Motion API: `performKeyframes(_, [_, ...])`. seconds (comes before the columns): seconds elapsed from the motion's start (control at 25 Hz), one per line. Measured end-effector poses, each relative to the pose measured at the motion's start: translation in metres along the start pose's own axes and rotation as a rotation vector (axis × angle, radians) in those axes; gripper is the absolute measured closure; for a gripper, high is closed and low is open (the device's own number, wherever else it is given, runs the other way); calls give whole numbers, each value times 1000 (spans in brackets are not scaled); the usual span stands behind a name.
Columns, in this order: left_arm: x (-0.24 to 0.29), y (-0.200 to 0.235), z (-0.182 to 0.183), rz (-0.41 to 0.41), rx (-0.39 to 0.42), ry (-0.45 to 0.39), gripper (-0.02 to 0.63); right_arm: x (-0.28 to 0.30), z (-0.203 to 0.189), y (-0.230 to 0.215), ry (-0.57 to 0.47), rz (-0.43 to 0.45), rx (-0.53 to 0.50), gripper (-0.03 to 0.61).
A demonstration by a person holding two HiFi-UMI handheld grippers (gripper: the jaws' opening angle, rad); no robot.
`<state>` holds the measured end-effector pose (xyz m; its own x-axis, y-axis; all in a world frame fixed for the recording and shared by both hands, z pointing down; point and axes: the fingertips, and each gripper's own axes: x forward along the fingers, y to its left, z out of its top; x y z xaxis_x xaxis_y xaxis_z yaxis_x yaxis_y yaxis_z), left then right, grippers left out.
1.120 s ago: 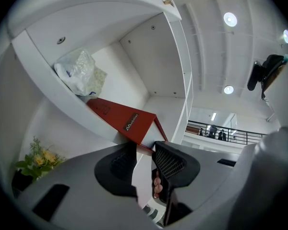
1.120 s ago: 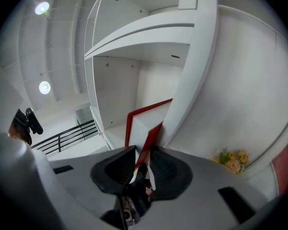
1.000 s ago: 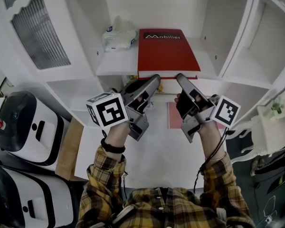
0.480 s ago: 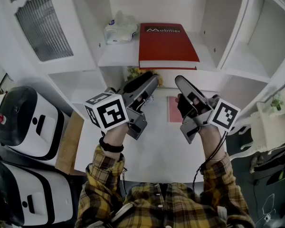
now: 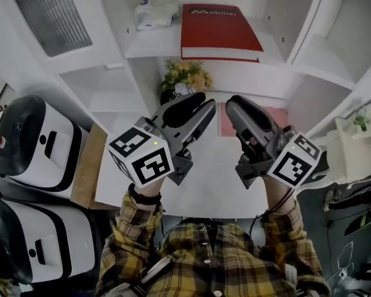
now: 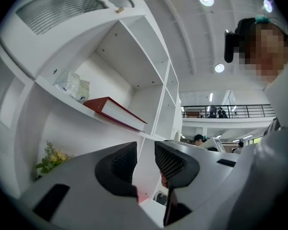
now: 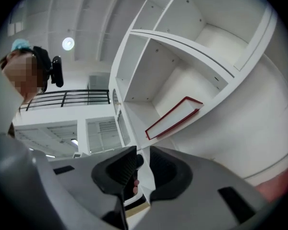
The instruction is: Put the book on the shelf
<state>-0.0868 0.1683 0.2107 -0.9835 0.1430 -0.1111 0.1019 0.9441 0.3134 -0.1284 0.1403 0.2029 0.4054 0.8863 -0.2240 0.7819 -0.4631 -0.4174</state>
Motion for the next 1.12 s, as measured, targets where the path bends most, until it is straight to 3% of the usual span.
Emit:
performKeyframes(0.24, [-20, -30, -38, -3, 47, 39, 485, -27, -34, 21, 54, -38, -227, 492])
performKeyframes(0.36, [-27, -39, -62, -10, 60, 51, 485, -41, -55, 25, 70, -59, -283, 492])
performKeyframes(0.72, [-45, -49, -131, 20, 106, 106, 520, -80, -120, 21, 161, -149, -323, 499])
performKeyframes(1.12, [-54, -52, -188, 44, 89, 185, 568, -106, -168, 4, 237, -225, -315, 534])
